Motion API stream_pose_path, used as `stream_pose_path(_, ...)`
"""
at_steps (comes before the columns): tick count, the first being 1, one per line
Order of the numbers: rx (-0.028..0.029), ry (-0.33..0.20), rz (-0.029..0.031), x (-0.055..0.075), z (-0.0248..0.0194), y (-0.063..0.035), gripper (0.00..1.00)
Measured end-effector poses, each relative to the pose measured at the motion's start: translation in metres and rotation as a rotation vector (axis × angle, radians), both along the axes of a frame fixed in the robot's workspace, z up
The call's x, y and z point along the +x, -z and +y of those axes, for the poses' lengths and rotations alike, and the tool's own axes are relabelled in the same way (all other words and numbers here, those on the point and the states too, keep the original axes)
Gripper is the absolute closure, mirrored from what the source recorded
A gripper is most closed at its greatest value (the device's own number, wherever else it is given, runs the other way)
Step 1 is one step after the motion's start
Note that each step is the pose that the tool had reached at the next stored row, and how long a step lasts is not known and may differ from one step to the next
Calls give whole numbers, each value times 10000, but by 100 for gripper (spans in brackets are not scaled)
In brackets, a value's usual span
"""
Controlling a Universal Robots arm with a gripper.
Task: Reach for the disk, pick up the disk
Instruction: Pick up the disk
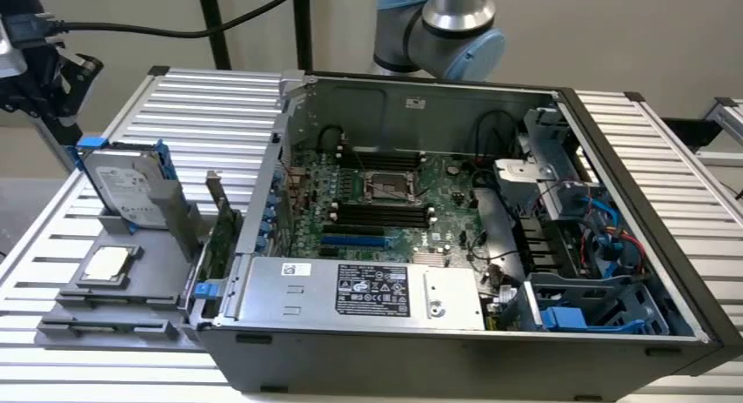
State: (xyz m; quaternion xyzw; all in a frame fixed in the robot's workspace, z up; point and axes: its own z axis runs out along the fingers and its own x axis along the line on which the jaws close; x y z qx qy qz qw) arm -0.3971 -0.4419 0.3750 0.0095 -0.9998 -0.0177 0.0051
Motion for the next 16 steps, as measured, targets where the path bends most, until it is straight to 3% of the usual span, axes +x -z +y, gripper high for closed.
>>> stream_pose_path(2, 0, 0, 0, 0, 1, 0, 89)
stream_pose_path(4, 0, 0, 0, 0, 34, 0, 89)
stream_pose_path(9, -6, 1, 1, -37, 212, 5, 89)
stream_pose_path(16, -95, 0, 1, -172, 451, 30, 89)
